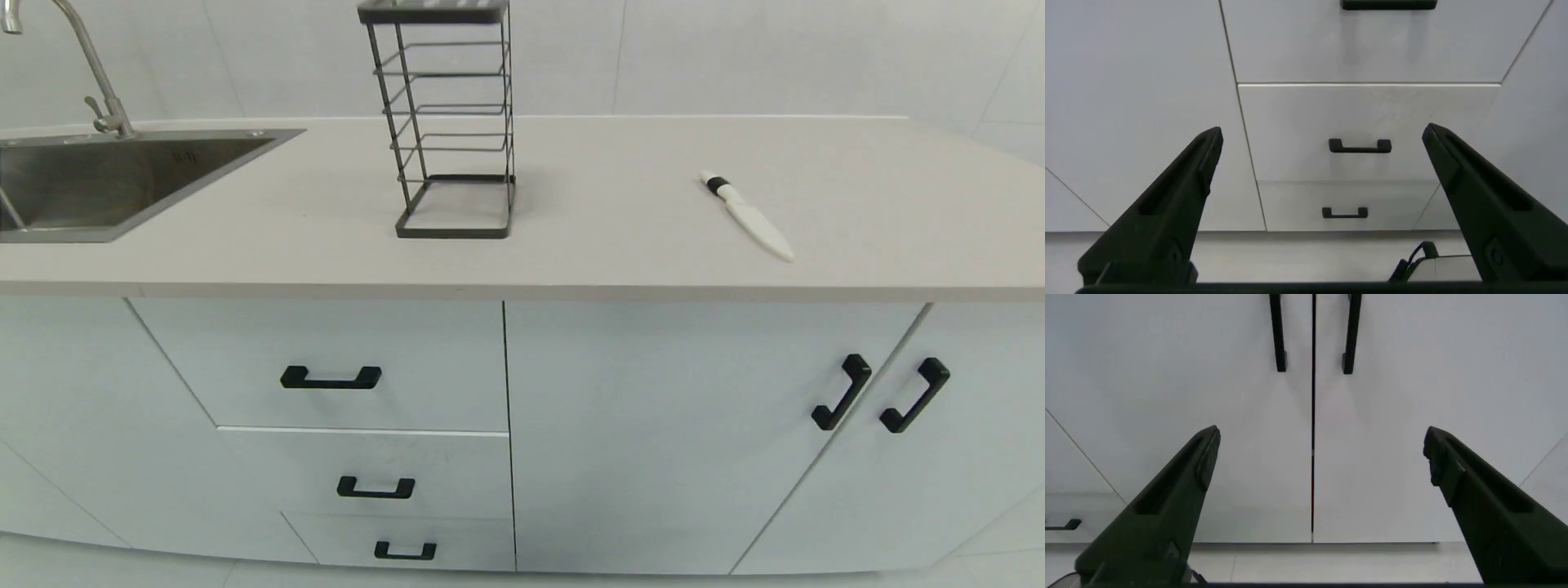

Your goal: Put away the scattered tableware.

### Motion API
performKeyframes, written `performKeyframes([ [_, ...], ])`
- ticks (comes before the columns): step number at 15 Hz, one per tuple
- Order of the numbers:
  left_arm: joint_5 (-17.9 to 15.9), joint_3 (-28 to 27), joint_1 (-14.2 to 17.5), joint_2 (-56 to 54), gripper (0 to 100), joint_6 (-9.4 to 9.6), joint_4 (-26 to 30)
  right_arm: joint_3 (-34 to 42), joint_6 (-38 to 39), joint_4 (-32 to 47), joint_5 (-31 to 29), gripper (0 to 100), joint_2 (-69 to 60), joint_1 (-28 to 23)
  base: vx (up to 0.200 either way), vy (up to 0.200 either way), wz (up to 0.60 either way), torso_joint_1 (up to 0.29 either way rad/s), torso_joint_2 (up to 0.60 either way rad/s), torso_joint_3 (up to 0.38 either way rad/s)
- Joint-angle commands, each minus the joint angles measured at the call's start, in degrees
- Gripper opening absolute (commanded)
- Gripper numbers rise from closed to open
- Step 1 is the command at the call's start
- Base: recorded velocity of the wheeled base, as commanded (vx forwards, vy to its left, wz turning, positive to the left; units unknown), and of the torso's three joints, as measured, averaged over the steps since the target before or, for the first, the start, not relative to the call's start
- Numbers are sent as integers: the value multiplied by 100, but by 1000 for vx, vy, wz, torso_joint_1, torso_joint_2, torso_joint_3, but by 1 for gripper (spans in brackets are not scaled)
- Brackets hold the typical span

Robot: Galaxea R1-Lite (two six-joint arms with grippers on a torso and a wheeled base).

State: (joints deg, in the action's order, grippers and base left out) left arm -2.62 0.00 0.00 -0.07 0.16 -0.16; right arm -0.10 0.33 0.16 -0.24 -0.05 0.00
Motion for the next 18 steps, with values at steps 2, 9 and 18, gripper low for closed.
performKeyframes([
  [2, -2, 0, 0, 7, 100, 2, -2, 1, 2, 11, 7, 100, 5, 0, 0, 0, 0, 171, -667, -183],
  [9, -2, 0, 0, 7, 100, -7, -2, -8, 2, 2, 7, 100, 5, 0, 0, 0, 0, 168, -486, -208],
  [18, -2, 0, 0, 7, 100, -7, -2, 1, 2, 2, 7, 100, 5, 0, 0, 0, 0, 326, -505, -240],
])
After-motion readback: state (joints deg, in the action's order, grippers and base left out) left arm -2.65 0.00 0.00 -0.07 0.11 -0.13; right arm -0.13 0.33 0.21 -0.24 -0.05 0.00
